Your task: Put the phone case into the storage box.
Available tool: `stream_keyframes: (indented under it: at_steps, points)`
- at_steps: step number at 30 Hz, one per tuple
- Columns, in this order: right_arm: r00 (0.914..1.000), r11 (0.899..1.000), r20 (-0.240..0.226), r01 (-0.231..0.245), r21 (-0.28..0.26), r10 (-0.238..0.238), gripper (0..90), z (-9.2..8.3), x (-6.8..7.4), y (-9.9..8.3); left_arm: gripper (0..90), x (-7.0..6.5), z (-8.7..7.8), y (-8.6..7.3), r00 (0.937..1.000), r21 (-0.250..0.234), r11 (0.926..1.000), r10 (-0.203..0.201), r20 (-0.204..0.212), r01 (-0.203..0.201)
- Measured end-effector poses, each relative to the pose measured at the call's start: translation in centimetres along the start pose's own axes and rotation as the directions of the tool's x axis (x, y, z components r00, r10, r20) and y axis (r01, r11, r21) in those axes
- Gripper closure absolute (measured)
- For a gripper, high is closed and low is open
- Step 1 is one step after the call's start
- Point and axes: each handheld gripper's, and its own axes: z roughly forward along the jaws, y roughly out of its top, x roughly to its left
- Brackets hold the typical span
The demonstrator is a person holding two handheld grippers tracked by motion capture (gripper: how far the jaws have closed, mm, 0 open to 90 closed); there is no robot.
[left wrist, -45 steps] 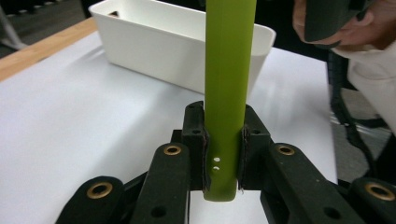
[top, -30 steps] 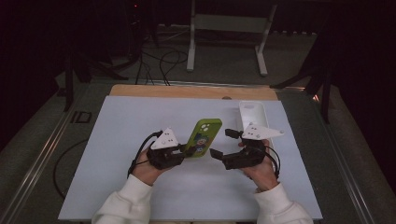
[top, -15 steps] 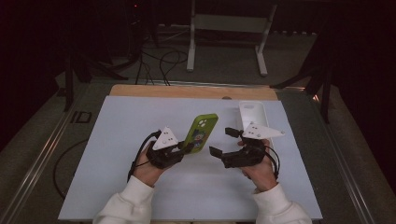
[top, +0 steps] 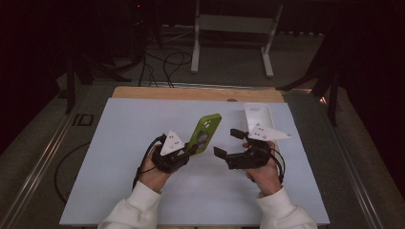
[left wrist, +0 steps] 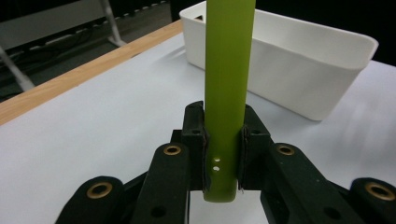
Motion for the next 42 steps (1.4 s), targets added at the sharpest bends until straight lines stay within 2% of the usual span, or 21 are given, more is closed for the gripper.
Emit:
stream_keyframes:
  at_steps: [11, 22, 27, 42]
  points:
    - [0.9999, 1.0, 0.01, -0.012, -0.004, 0.012, 7.6, 0.4, 0.0, 0.2, 77.6, -0.6, 0.3, -0.1, 0.9978, -0.006, 0.9999, 0.012, -0.064, -0.013]
    - [0.9997, 1.0, 0.021, -0.014, -0.014, 0.014, 8.0, 0.8, 0.2, 0.7, 77.6, -1.2, 0.5, -0.1, 0.9933, -0.023, 0.9997, 0.005, -0.116, -0.008]
    - [0.9996, 1.0, 0.023, -0.016, -0.023, 0.017, 8.0, 1.0, 0.3, 0.9, 77.6, -1.4, 0.6, -0.2, 0.9922, -0.028, 0.9996, -0.004, -0.124, 0.001]
    - [0.9971, 0.998, 0.06, -0.045, -0.037, 0.047, 7.9, 1.7, 0.6, 1.7, 77.6, -2.3, 0.6, -0.5, 0.9899, -0.039, 0.9992, 0.007, -0.141, -0.012]
